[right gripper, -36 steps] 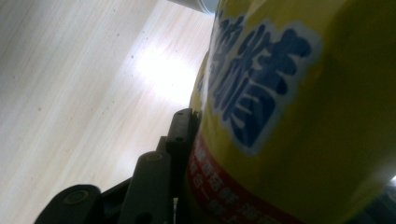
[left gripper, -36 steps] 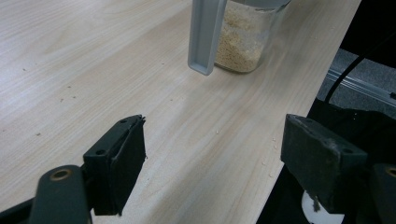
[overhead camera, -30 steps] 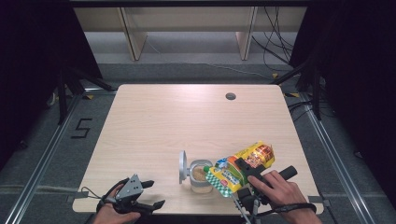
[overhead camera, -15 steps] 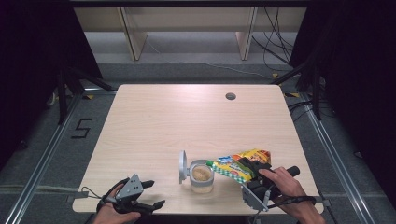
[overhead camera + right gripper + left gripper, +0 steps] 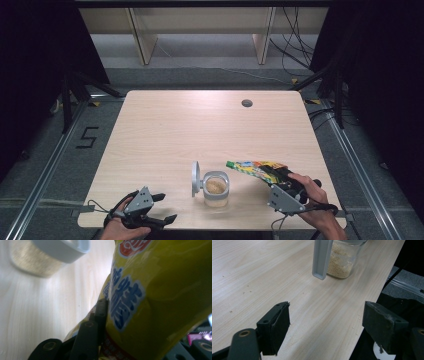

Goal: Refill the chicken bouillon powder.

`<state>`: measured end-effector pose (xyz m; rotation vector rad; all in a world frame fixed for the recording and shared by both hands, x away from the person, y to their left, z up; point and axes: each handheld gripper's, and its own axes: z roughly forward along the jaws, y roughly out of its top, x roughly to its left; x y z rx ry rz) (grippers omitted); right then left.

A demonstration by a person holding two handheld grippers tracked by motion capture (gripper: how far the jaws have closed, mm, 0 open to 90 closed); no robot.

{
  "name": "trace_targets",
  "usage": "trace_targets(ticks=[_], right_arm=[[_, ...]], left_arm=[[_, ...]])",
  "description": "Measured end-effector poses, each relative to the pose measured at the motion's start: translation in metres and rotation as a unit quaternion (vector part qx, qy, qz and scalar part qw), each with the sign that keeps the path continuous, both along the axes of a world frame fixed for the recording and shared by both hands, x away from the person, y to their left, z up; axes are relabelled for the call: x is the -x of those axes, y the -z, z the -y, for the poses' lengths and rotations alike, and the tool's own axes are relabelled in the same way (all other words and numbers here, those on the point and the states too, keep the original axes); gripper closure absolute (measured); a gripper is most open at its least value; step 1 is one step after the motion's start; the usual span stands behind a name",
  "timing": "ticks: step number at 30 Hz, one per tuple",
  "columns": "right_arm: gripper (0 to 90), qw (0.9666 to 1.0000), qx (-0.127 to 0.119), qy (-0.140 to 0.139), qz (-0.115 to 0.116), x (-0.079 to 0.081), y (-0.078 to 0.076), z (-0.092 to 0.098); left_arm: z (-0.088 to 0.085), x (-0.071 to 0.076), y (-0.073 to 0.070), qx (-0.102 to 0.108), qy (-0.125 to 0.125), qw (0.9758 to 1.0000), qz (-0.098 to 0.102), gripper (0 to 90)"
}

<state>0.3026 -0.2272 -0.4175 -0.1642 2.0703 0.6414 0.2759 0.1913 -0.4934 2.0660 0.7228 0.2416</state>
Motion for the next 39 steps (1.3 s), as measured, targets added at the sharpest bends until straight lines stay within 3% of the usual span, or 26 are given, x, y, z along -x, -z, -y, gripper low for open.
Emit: trace_targets(ticks=[3, 7, 9, 10, 13, 15, 17, 19, 23, 25, 26, 27, 29, 31, 33, 34, 37, 39], right_arm=[[74.4, 0.9993, -0.037, 0.007, -0.008, -0.007, 0.002, 0.006], [76.4, 0.9934, -0.098, 0.037, -0.047, -0.014, 0.011, 0.014], [76.8, 0.9942, -0.091, 0.037, -0.045, -0.018, 0.013, 0.015], [77.1, 0.9925, -0.098, 0.049, -0.053, -0.019, 0.015, 0.016], [77.4, 0.9905, -0.114, 0.052, -0.057, -0.025, 0.018, 0.019], [77.7, 0.9851, -0.143, 0.063, -0.072, -0.028, 0.021, 0.020], [78.0, 0.9826, -0.158, 0.068, -0.071, -0.031, 0.022, 0.022], [78.1, 0.9778, -0.180, 0.072, -0.080, -0.034, 0.024, 0.024], [78.6, 0.9748, -0.188, 0.083, -0.087, -0.039, 0.030, 0.030], [78.6, 0.9687, -0.211, 0.091, -0.094, -0.040, 0.031, 0.037], [78.5, 0.9679, -0.215, 0.091, -0.094, -0.041, 0.031, 0.040], [78.4, 0.9639, -0.227, 0.100, -0.098, -0.041, 0.032, 0.042], [77.9, 0.9601, -0.240, 0.103, -0.099, -0.043, 0.033, 0.047], [77.0, 0.9546, -0.250, 0.120, -0.108, -0.042, 0.034, 0.051], [76.5, 0.9531, -0.254, 0.124, -0.110, -0.042, 0.034, 0.055], [76.5, 0.9507, -0.260, 0.126, -0.113, -0.042, 0.035, 0.057], [76.3, 0.9506, -0.262, 0.125, -0.108, -0.041, 0.036, 0.060], [75.5, 0.9489, -0.266, 0.128, -0.113, -0.040, 0.036, 0.061]], left_arm=[[0.000, 0.000, 0.000, -0.001, 0.001, 1.0000, 0.001, 21.4], [0.000, -0.001, 0.000, -0.004, 0.003, 1.0000, 0.004, 21.3], [0.000, -0.001, 0.000, -0.003, 0.004, 1.0000, 0.002, 21.4], [0.000, -0.001, 0.000, -0.011, 0.003, 0.9999, 0.002, 21.3], [0.001, 0.000, 0.001, 0.003, 0.000, 1.0000, 0.004, 21.3], [0.000, -0.001, 0.000, -0.011, 0.004, 0.9999, 0.003, 21.3], [0.000, -0.001, 0.000, -0.010, 0.003, 0.9999, 0.003, 21.4], [0.000, -0.001, 0.000, -0.009, 0.003, 0.9999, 0.004, 21.3], [0.002, 0.001, 0.000, 0.008, -0.001, 1.0000, -0.002, 21.4], [0.001, 0.000, 0.000, 0.003, 0.002, 1.0000, -0.001, 21.4], [0.001, 0.001, 0.000, 0.003, 0.001, 1.0000, -0.001, 21.3], [0.001, 0.001, 0.000, 0.003, 0.001, 1.0000, -0.001, 21.3], [0.002, 0.001, 0.000, 0.009, -0.002, 0.9999, 0.003, 21.3], [0.000, -0.001, -0.001, -0.007, 0.003, 0.9999, 0.007, 21.3], [0.000, 0.000, -0.001, 0.000, -0.001, 1.0000, 0.005, 21.3], [-0.001, -0.001, 0.000, -0.006, 0.003, 1.0000, 0.007, 21.3], [0.000, 0.000, 0.000, -0.006, 0.003, 1.0000, 0.007, 21.3], [0.000, 0.001, -0.001, 0.002, -0.001, 1.0000, 0.005, 21.3]])
